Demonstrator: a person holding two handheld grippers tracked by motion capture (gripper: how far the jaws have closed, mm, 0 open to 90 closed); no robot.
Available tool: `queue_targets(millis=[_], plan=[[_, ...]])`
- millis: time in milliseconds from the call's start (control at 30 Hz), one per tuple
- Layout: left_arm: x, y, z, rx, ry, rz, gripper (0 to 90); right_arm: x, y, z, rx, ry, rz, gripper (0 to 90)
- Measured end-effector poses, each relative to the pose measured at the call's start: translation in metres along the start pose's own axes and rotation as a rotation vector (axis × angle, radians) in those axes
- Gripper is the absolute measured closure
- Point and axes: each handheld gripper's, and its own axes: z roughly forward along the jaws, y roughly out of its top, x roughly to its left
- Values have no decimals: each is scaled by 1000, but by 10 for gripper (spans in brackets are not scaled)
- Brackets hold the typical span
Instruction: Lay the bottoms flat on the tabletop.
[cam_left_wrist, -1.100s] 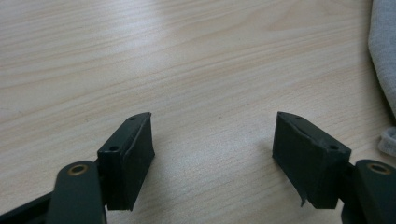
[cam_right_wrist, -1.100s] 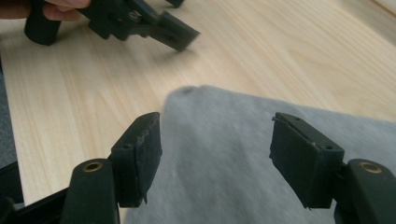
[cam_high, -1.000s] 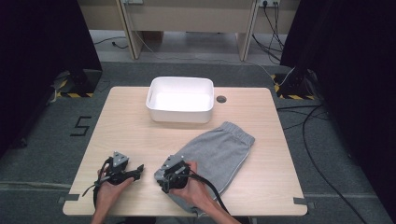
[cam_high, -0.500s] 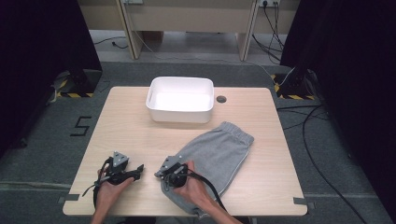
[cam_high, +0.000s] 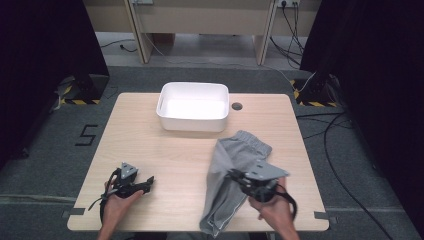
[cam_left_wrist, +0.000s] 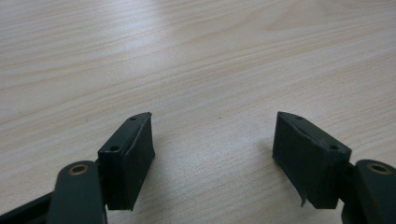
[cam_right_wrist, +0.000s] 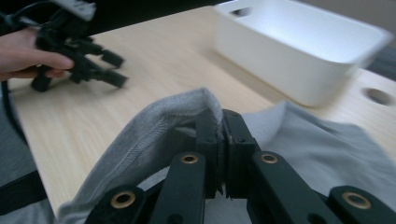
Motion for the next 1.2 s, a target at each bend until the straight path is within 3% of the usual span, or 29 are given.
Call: queue_targets(millis=[133,233,300,433,567,633,733,833,900,1033,1133,1200], plan=[[0,0,0,0,0,0,279,-17,-26,-27,16,-58,59,863],[0,0,0,0,2,1,280,-23,-45,-27,76,-82,81,860],[0,0,0,-1,1,-1,280,-27,-57,-25,90,-60,121,860],[0,0,0,-1,-2,0,281,-30,-69,-21,117,-55,143,857],[-2,0,-1,-8,-26,10,334,-34,-72,-16,143,-47,160,794],[-5,1,-1,-20,-72,-32,348,-32,-73,-13,147,-18,161,792],[-16,8,0,-45,-128,-47,367,-21,-70,-4,168,22,104,855],[-34,20,4,-62,-193,-21,371,-7,-65,7,204,64,32,862],[-45,27,6,-74,-227,-4,372,-1,-63,14,227,100,18,842],[-62,36,15,-60,-254,47,364,-4,-57,11,223,134,55,639],[-72,37,23,-37,-257,76,356,-15,-43,2,171,95,71,555],[-77,36,28,-17,-231,116,348,-25,-33,0,156,66,67,547]])
